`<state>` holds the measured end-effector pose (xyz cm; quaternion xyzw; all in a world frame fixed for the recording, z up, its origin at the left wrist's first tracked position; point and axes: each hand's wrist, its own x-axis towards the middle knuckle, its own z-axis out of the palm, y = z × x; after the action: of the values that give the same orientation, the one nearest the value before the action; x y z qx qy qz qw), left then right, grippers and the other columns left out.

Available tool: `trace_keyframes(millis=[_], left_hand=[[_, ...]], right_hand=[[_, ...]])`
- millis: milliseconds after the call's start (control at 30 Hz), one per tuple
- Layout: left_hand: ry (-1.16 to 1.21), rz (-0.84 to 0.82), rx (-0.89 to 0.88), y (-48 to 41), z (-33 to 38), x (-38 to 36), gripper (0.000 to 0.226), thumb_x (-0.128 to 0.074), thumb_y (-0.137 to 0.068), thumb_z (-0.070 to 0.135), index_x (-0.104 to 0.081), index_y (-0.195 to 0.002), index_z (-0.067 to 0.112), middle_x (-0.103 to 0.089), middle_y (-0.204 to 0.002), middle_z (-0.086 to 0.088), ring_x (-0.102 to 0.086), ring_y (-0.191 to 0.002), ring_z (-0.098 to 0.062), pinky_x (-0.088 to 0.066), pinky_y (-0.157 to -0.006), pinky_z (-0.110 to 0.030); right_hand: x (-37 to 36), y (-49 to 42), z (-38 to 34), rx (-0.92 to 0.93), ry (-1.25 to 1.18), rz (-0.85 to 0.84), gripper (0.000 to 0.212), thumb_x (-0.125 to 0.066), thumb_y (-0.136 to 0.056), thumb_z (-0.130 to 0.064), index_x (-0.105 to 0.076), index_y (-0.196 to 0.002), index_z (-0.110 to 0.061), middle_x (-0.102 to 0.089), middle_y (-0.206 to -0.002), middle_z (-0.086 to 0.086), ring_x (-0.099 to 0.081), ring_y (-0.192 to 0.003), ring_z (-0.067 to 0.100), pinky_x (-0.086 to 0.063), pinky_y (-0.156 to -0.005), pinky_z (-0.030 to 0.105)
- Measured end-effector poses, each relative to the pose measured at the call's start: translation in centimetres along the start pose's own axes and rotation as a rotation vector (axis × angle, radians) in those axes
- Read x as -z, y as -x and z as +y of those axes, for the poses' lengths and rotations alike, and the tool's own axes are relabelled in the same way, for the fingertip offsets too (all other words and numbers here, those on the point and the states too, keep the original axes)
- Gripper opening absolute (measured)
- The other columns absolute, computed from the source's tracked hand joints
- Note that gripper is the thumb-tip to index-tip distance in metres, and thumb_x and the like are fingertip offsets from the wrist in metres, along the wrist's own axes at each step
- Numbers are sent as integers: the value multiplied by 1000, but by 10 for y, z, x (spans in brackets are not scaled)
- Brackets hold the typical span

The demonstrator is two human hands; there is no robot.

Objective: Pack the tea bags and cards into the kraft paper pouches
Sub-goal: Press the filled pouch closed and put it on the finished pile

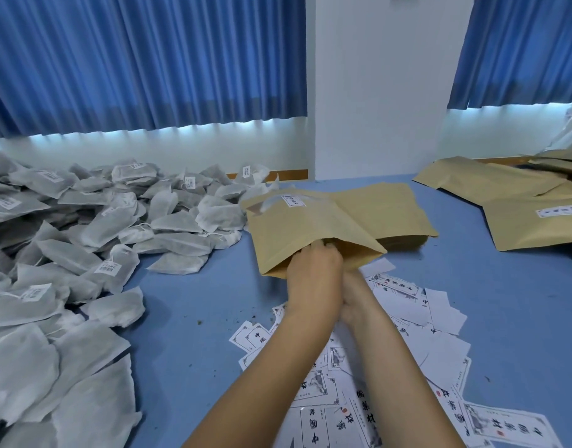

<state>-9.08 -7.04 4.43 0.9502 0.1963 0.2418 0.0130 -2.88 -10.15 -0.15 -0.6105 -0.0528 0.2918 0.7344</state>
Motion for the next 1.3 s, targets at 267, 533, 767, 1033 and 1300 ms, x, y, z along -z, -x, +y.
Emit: trace_keyframes(millis=[267,533,767,1033,1300], left_hand=[[41,259,-72,6,-3,-20,34,-60,-80,2,-66,-112,14,-62,-123,-6,-51,-125,-26,-35,-108,-40],[140,228,-83,19,-13,-42,21,-71,-70,0,-74,-91,3,-72,-97,-12,-67,-100,-29,-54,-88,-41],[1065,-20,345,30,-3,-40,30,-63,-87,35,-68,-65,15,-67,-62,7,-60,-59,-5,-49,-60,-22],[2115,-13,998,20,-27,-53,33,-64,-89,14,-57,-120,6,-67,-114,-14,-66,-96,-23,-53,-75,-31],[1883,235,1115,19,-39,-54,21,-70,-85,11,-64,-104,4,-70,-103,-7,-68,-90,-18,-53,-70,-24]], right_hand=[[2,11,-4,-20,-226,-124,32,-33,-97,6,-55,-79,-9,-55,-75,5,-52,-71,16,-42,-66,25],[9,9,-11,-147,-468,-128,39,-52,-96,-37,-70,-91,-3,-70,-92,13,-68,-83,21,-52,-79,28],[15,1,-11,15,-385,190,27,-42,-102,-21,-56,-83,-7,-60,-72,9,-60,-65,25,-50,-64,31],[24,17,0,22,-318,-17,16,-53,-94,-5,-60,-109,-4,-69,-108,14,-65,-95,26,-54,-75,33],[34,22,0,19,-465,126,3,-62,-89,-4,-63,-88,-1,-69,-87,10,-64,-84,19,-57,-61,27]])
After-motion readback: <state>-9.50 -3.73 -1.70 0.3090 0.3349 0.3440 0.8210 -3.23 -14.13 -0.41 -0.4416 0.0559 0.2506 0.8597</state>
